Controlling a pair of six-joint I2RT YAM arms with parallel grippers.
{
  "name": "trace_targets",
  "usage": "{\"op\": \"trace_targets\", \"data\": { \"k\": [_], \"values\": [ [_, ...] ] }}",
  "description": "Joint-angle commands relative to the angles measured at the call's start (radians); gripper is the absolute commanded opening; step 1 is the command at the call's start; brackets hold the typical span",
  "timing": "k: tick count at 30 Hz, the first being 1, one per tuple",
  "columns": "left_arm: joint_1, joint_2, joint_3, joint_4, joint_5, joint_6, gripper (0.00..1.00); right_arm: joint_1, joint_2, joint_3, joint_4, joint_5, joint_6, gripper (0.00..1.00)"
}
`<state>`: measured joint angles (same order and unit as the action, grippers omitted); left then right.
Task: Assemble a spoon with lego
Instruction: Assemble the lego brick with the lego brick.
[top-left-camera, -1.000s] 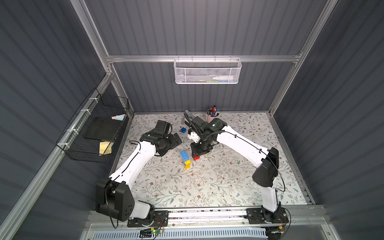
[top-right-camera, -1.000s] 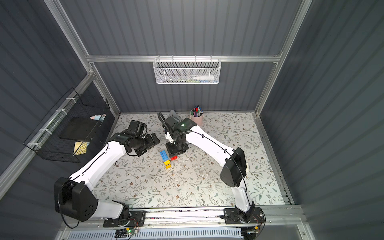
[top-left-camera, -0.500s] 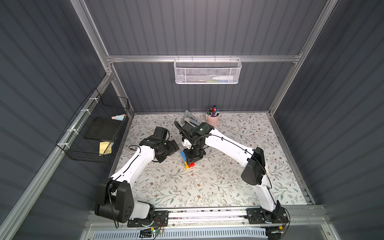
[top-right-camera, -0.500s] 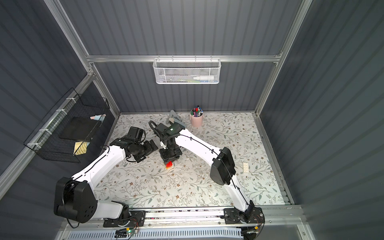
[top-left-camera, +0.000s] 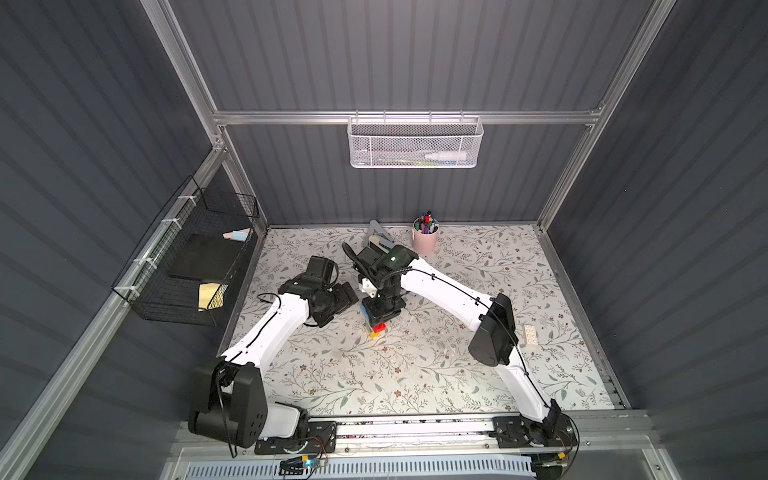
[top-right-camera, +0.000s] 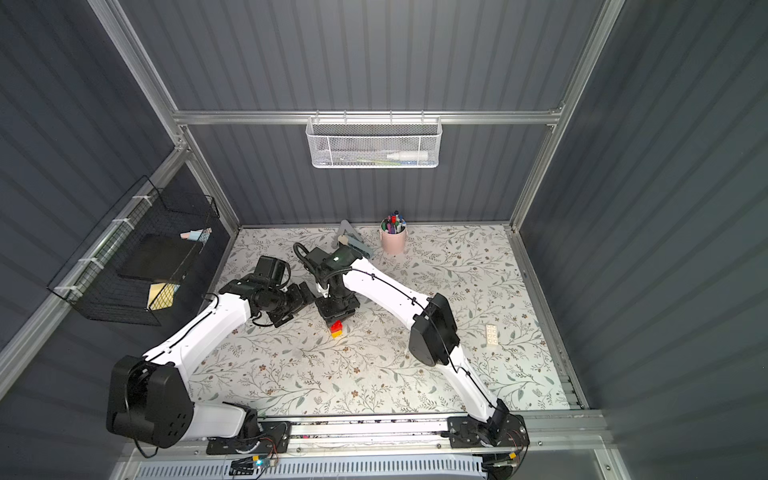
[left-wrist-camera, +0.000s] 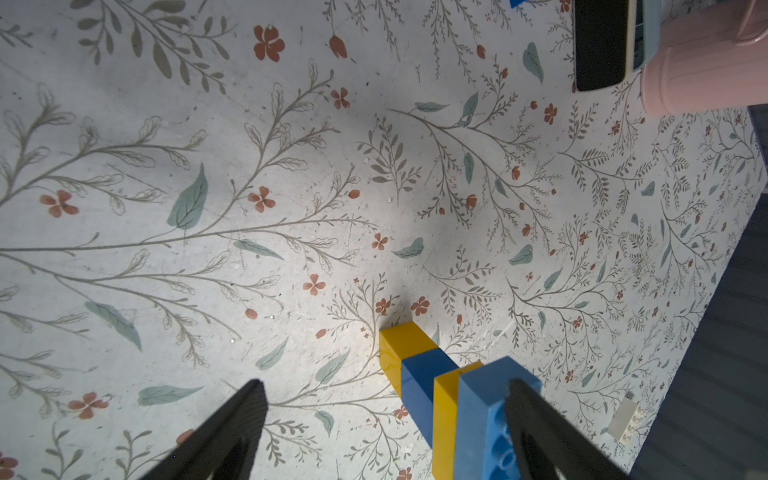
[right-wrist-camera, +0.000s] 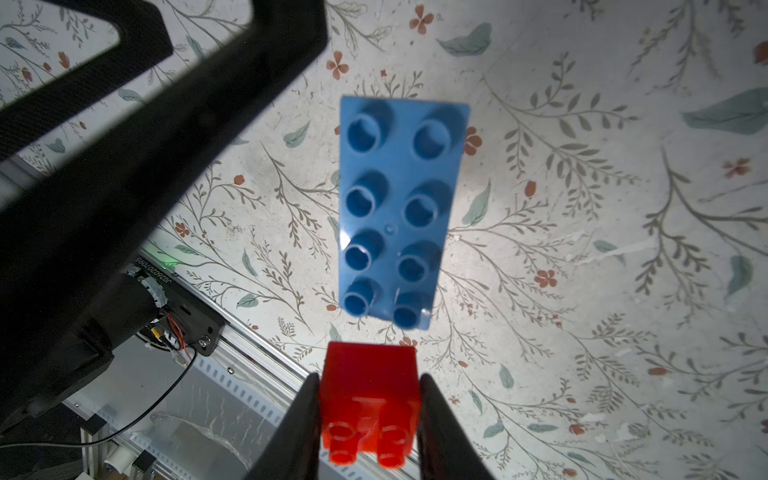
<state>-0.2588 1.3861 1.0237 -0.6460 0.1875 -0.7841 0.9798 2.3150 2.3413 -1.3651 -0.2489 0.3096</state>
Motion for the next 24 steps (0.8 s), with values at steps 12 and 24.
{"op": "trace_targets", "data": {
  "k": [12, 24],
  "values": [
    [0.010, 0.009, -0.024, 0.033, 0.033, 0.039, 0.92, 0.003, 0.034, 0.044, -0.054, 0.043, -0.038, 0.15],
    [0.010, 0.016, -0.049, 0.052, 0.050, 0.061, 0.91, 0.004, 0.058, 0.060, -0.037, 0.025, -0.053, 0.15]
  ]
}}
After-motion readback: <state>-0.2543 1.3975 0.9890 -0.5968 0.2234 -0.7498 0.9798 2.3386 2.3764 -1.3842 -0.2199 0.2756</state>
